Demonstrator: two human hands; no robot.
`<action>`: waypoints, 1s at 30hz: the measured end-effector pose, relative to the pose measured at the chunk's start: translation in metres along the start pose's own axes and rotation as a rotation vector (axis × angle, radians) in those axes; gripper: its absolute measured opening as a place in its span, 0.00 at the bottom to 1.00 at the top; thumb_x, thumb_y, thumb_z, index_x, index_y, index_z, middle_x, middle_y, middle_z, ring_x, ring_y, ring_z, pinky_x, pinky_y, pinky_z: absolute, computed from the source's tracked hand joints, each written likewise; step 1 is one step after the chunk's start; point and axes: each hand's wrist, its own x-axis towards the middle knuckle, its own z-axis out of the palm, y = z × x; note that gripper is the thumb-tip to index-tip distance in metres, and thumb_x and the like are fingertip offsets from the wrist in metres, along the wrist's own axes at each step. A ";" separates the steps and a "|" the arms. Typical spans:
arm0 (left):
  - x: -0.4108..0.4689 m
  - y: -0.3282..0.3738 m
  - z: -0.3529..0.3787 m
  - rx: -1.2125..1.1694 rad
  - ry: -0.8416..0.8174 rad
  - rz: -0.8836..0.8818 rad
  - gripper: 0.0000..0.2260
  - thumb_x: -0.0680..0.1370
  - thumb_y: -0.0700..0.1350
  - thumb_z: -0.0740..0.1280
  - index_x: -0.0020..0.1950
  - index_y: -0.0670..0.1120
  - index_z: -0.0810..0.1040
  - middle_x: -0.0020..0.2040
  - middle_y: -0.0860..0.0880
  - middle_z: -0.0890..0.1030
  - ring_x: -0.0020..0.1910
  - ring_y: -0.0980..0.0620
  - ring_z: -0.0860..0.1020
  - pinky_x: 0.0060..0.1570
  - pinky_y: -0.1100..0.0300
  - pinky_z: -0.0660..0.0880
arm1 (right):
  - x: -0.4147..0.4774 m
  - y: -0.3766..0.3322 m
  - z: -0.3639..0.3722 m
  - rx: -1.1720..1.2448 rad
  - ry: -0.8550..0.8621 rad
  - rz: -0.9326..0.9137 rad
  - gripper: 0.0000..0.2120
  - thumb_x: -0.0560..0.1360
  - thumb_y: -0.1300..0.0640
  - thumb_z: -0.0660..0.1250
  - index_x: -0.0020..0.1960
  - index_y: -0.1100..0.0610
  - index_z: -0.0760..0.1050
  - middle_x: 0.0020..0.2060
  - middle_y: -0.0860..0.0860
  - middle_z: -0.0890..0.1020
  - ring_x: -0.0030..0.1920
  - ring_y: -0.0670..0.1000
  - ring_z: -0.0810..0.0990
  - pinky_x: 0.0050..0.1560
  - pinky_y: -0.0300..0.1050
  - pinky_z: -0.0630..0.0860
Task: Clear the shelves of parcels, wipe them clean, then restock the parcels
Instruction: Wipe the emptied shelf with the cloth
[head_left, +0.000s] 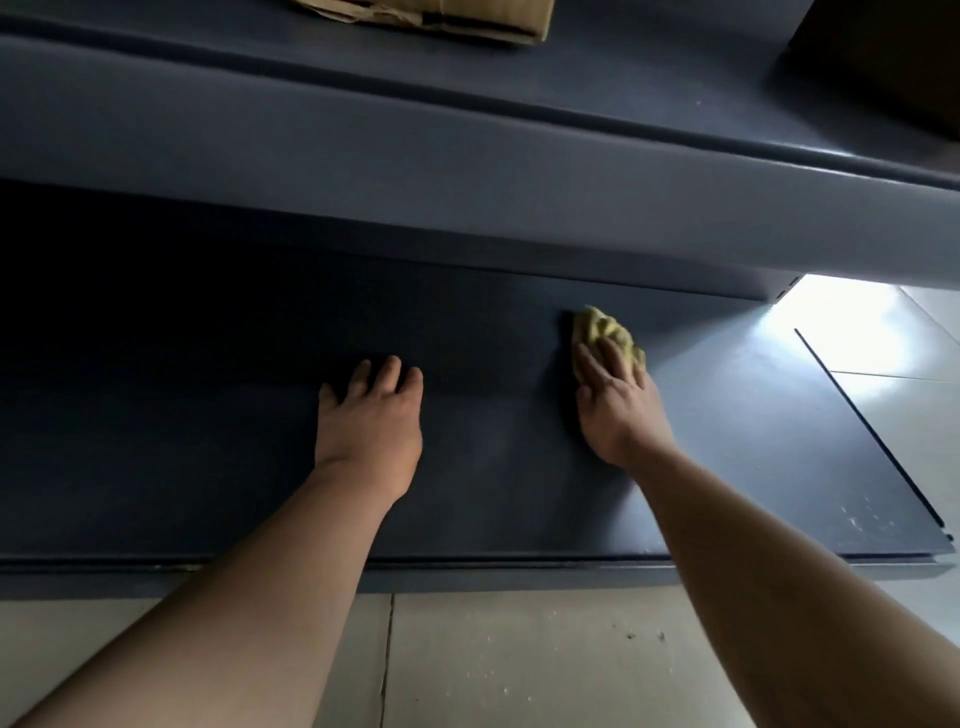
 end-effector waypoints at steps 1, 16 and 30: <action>0.000 0.009 0.000 -0.018 0.003 0.036 0.29 0.80 0.39 0.55 0.78 0.51 0.49 0.79 0.50 0.48 0.77 0.45 0.48 0.73 0.42 0.54 | -0.004 0.011 -0.002 -0.008 -0.013 0.083 0.28 0.80 0.53 0.54 0.79 0.50 0.53 0.78 0.56 0.51 0.77 0.59 0.49 0.76 0.51 0.46; 0.005 0.114 0.021 -0.099 0.006 0.247 0.25 0.81 0.41 0.53 0.78 0.53 0.51 0.79 0.51 0.50 0.77 0.46 0.48 0.74 0.44 0.49 | -0.032 0.106 -0.014 0.025 -0.024 0.120 0.27 0.80 0.54 0.55 0.78 0.49 0.54 0.79 0.55 0.51 0.78 0.56 0.49 0.76 0.46 0.45; 0.006 0.108 0.028 -0.129 -0.001 0.292 0.24 0.83 0.42 0.52 0.78 0.54 0.52 0.79 0.54 0.50 0.78 0.52 0.49 0.75 0.49 0.50 | -0.075 0.022 -0.008 0.032 -0.026 0.178 0.29 0.79 0.50 0.54 0.79 0.52 0.53 0.79 0.55 0.51 0.78 0.57 0.46 0.77 0.53 0.42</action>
